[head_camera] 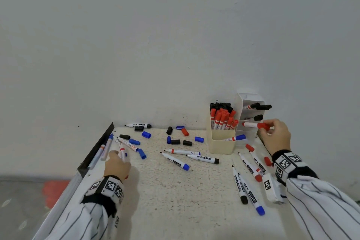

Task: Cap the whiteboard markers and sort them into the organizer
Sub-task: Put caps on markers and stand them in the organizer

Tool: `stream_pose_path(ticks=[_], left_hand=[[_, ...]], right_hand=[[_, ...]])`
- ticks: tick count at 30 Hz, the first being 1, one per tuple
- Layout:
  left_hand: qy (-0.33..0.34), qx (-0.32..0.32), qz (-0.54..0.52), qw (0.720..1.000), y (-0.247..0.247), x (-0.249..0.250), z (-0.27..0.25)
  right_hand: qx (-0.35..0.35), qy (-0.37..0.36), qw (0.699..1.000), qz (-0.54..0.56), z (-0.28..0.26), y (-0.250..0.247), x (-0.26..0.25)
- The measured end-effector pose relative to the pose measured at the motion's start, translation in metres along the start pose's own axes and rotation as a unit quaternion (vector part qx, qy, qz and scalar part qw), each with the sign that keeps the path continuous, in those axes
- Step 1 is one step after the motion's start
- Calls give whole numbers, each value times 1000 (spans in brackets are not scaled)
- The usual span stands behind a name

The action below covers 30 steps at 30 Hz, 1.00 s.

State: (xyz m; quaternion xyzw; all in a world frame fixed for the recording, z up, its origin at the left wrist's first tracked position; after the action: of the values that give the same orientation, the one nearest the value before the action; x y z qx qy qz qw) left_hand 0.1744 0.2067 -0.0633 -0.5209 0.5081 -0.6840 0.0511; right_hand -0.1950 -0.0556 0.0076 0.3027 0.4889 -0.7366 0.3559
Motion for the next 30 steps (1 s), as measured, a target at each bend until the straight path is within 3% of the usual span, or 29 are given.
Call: stream_pose_path(ticks=[5,11,16,22,25,28,30], left_hand=[[14,-19,-125,992,23,10,7],[-9,-76,-295,952,47,21,13],[-26,-117,-324,938,60,28,13],[-43,-132,-308,941,64,31,14],[-46,-119,-309,942,63,29,15],[-51,-104,-304,946,61,25,15],[-54,-105,-299,947,61,24,15]], right_hand=[[8,1,1000,-26,16,16,17],[-19,-21,994,-109,28,31,25],[-40,26,986,-162,30,41,32],[-133,81,960,-233,17,52,35],[-79,83,976,-186,6,47,26],[-8,32,993,-115,-4,39,8],[-13,23,996,-87,-6,36,-4]])
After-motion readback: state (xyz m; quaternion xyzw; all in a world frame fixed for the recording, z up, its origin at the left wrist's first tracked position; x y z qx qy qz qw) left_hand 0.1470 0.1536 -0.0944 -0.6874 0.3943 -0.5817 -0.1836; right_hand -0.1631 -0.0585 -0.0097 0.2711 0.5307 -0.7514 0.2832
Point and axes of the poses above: each hand's wrist, its own z-axis towards the middle knuckle, its own y-axis out of the palm, x = y × z, the point moved 3 cm from there along z, towards the middle knuckle, and after that the axes turned 13 degrees about y, right-handed, at the moved point
